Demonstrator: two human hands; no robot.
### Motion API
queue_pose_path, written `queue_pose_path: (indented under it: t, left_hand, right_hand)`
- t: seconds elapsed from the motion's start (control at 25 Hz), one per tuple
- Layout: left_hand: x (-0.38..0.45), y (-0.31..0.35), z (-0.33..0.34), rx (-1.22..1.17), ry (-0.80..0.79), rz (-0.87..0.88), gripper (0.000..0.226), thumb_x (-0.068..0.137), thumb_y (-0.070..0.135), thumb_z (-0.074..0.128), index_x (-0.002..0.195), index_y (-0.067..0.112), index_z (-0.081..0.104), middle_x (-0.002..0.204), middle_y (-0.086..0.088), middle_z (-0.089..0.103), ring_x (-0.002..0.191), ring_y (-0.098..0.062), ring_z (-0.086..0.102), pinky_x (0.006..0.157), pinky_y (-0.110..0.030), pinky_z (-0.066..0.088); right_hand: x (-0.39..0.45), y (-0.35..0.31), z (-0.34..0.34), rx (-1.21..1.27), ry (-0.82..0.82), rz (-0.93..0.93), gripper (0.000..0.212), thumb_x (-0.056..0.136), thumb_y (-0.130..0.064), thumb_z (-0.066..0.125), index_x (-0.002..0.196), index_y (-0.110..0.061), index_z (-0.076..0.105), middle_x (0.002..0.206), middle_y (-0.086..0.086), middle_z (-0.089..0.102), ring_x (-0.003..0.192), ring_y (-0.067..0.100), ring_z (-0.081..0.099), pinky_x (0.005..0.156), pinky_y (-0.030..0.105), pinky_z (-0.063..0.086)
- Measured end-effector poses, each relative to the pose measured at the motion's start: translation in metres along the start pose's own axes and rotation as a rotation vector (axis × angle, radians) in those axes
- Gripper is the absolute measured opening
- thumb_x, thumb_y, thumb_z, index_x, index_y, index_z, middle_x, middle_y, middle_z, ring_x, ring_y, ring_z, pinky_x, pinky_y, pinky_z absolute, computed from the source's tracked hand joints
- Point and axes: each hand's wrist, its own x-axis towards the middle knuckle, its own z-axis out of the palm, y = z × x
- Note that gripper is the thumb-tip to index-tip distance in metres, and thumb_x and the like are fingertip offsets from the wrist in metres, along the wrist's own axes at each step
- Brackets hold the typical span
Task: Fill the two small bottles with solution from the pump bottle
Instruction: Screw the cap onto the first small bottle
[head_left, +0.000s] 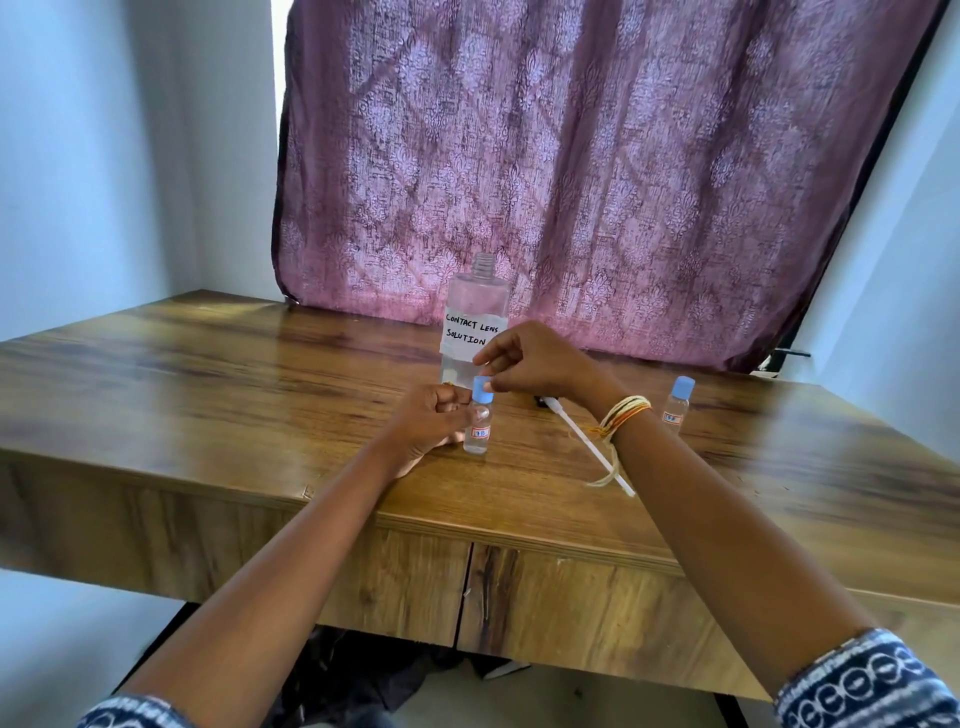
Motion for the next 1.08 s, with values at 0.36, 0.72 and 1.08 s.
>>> queue_pose_path:
  t: [0.36,0.72,1.08]
  left_hand:
    - [-0.003,0.005,0.003,-0.007,0.02,-0.039,0.011,0.08,0.008,0.075,0.09,0.01,0.071,0.099,-0.024,0.063,0.096,-0.032,0.057,0.096,-0.058,0.044]
    - [-0.001,0.003,0.004,0.018,0.041,-0.057,0.034,0.075,0.016,0.079,0.104,0.002,0.07,0.11,-0.028,0.068,0.101,-0.034,0.062,0.099,-0.057,0.045]
    - [-0.001,0.003,0.003,0.021,0.043,-0.058,0.026,0.077,0.014,0.078,0.1,0.006,0.072,0.108,-0.026,0.069,0.1,-0.031,0.064,0.1,-0.06,0.043]
  right_hand:
    - [-0.007,0.015,0.013,0.214,-0.025,0.045,0.051,0.076,0.014,0.064,0.124,-0.001,0.057,0.108,0.021,0.069,0.093,0.019,0.063,0.092,0.037,0.052]
    - [-0.011,0.027,0.024,0.373,0.029,0.064,0.06,0.076,0.014,0.069,0.131,-0.001,0.049,0.1,0.007,0.066,0.078,0.004,0.063,0.072,0.012,0.054]
    - [-0.01,0.032,0.03,0.378,0.147,0.067,0.056,0.071,-0.003,0.082,0.121,-0.006,0.057,0.079,-0.003,0.066,0.068,-0.001,0.063,0.068,0.012,0.052]
